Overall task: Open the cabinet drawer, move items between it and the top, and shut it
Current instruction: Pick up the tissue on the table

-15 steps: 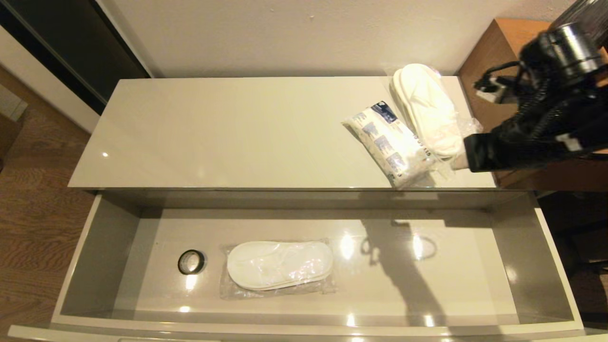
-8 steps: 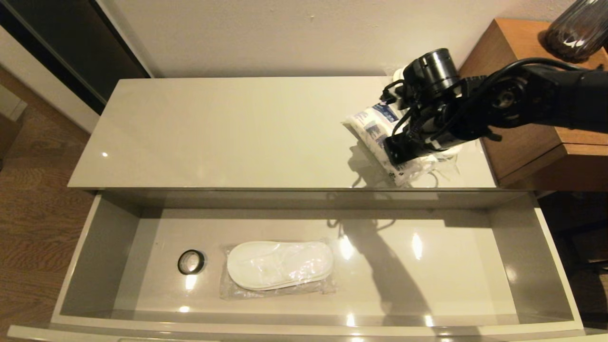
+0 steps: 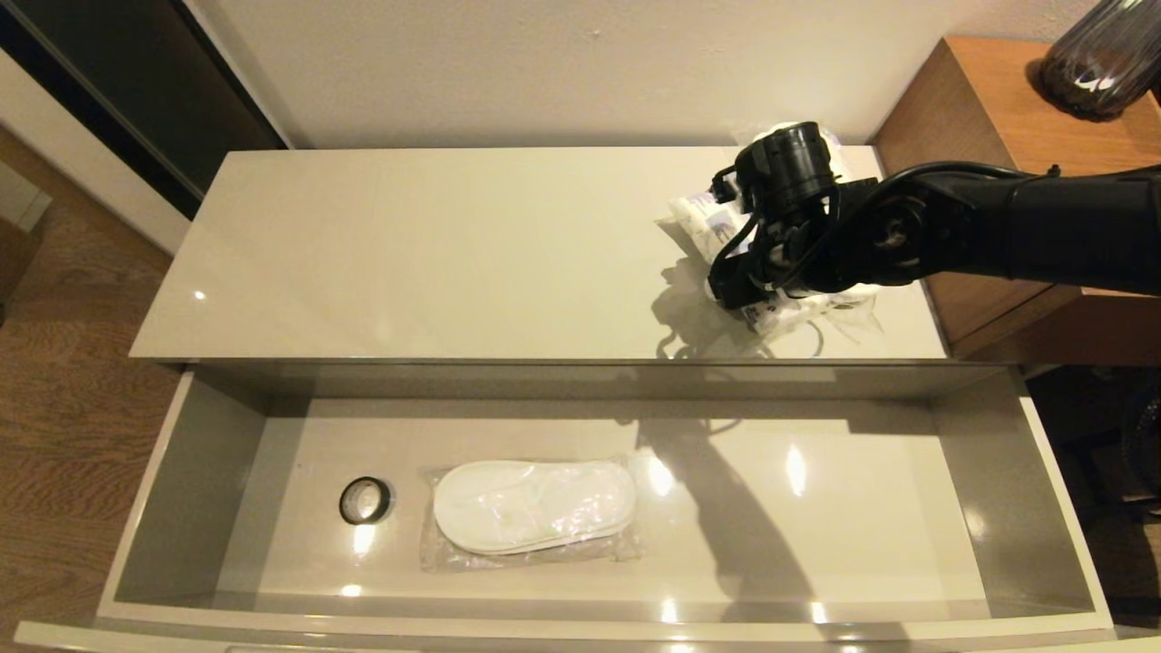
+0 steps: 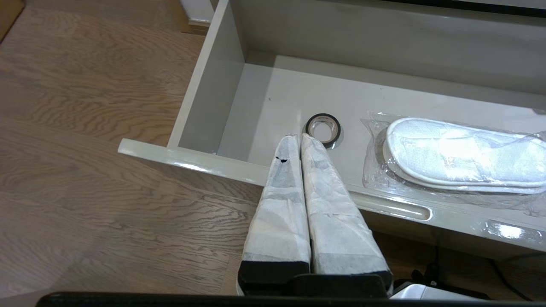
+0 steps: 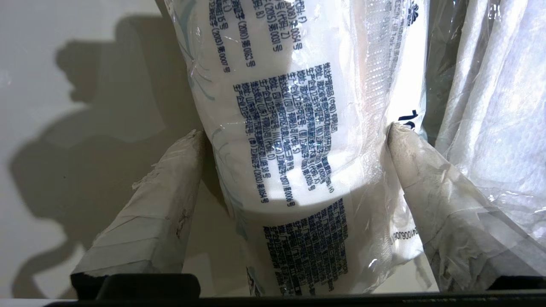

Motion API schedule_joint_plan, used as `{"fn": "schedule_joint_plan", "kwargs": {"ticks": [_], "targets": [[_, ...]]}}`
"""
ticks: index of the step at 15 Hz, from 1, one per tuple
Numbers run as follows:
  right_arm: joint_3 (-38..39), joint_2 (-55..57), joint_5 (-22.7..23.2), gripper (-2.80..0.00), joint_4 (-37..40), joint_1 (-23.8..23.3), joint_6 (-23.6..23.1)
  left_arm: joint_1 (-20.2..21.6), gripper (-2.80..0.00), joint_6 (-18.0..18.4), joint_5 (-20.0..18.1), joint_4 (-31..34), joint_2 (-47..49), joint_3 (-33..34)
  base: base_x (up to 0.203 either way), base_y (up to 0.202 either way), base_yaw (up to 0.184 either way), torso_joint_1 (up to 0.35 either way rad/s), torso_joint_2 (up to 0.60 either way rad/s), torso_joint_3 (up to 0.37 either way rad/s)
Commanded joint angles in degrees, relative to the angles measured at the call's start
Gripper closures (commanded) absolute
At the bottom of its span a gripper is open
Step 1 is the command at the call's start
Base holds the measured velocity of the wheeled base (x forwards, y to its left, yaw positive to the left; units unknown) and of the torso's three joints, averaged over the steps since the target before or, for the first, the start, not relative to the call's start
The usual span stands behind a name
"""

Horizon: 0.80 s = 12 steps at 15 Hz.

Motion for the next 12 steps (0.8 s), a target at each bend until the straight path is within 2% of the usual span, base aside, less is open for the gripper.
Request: {"fn": "schedule_joint_plan", "kwargs": {"ticks": [1, 7, 10, 12], "targets": [[0.6, 0.0, 0.0, 0.00, 0.5, -0.2, 0.6, 0.0, 0.00, 0.0, 0.0, -0.1, -2.2, 0.1, 0.000, 0.000, 0.000, 0.000, 0.00, 0.000], [2.1, -0.7, 0.0, 0.00, 0.8, -0.2, 4.1, 0.0, 0.00, 0.0, 0.0, 0.0, -2.2, 0.1, 0.000, 0.000, 0.000, 0.000, 0.00, 0.000], [1.7, -4.5, 0.9, 0.00, 7.5, -0.2, 8.0, 0.0, 0.00, 0.0, 0.0, 0.0, -2.2, 0.1, 0.000, 0.000, 0.000, 0.000, 0.00, 0.000], [1.5, -9.1, 3.4, 0.00, 12.9, -0.2, 11.9, 0.0, 0.00, 0.0, 0.0, -0.1, -2.2, 0.1, 0.000, 0.000, 0.000, 0.000, 0.00, 0.000]]}}
